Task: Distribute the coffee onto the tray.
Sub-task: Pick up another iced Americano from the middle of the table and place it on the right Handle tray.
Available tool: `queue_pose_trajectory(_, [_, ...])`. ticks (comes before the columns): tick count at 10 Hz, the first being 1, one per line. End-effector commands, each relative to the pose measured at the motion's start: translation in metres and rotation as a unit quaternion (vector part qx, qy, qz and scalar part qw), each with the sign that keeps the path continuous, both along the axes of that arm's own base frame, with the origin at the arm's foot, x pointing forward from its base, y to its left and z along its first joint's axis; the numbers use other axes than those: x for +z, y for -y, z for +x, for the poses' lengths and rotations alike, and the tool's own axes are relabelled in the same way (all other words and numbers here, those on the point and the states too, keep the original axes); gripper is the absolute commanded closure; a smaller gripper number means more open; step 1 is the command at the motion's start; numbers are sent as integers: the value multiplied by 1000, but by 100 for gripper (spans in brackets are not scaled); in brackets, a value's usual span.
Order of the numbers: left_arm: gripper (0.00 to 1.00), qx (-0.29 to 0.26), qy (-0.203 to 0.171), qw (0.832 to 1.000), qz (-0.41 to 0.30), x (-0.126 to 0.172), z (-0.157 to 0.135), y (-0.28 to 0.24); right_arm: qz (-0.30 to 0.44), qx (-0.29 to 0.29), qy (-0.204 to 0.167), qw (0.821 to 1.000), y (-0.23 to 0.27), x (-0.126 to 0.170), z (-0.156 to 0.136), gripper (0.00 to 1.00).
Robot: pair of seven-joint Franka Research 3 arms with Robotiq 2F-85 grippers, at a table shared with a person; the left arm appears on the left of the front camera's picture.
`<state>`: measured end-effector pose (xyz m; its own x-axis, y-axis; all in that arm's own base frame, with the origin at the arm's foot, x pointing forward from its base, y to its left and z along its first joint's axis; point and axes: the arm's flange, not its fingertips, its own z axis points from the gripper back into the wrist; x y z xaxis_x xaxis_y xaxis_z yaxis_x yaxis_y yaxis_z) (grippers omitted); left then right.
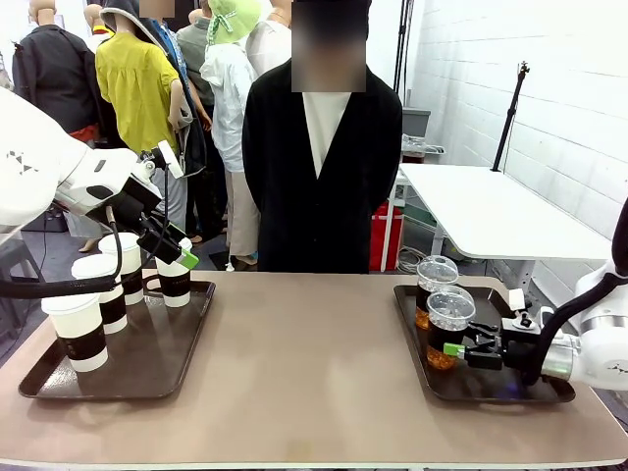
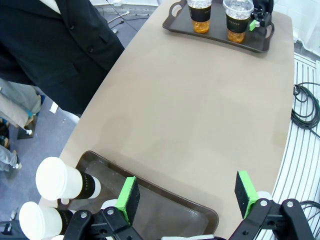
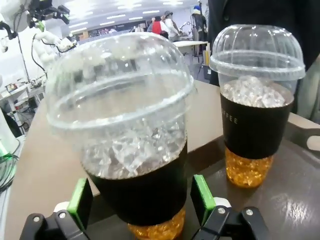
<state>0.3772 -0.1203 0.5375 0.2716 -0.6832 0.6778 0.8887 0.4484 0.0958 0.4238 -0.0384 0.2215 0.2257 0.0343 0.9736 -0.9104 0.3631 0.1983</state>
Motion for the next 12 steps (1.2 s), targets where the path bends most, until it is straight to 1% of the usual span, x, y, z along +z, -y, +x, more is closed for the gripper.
queue_pose_trajectory(1, [0, -5, -1, 1000, 0, -1, 1, -2, -1, -11, -10, 1000, 6, 7, -16, 0])
queue_pose_trajectory(4, [0, -5, -1, 1000, 0, -1, 1, -2, -4, -28, -14, 999, 21, 6, -35, 0])
queue_pose_trajectory(6, [0, -5, -1, 1000, 0, -1, 1, -2, -8, -35, -16, 999, 24, 8, -41, 0])
queue_pose_trajectory(7, [0, -5, -1, 1000, 0, -1, 1, -2, -16, -33, -20, 999, 21, 9, -41, 0])
queue_pose_trajectory(8, [0, -5, -1, 1000, 0, -1, 1, -2, -1, -30, -11, 999, 25, 2, -34, 0])
queue_pose_trajectory(12, [0, -5, -1, 1000, 0, -1, 1, -2, -1, -30, -11, 999, 25, 2, -34, 0])
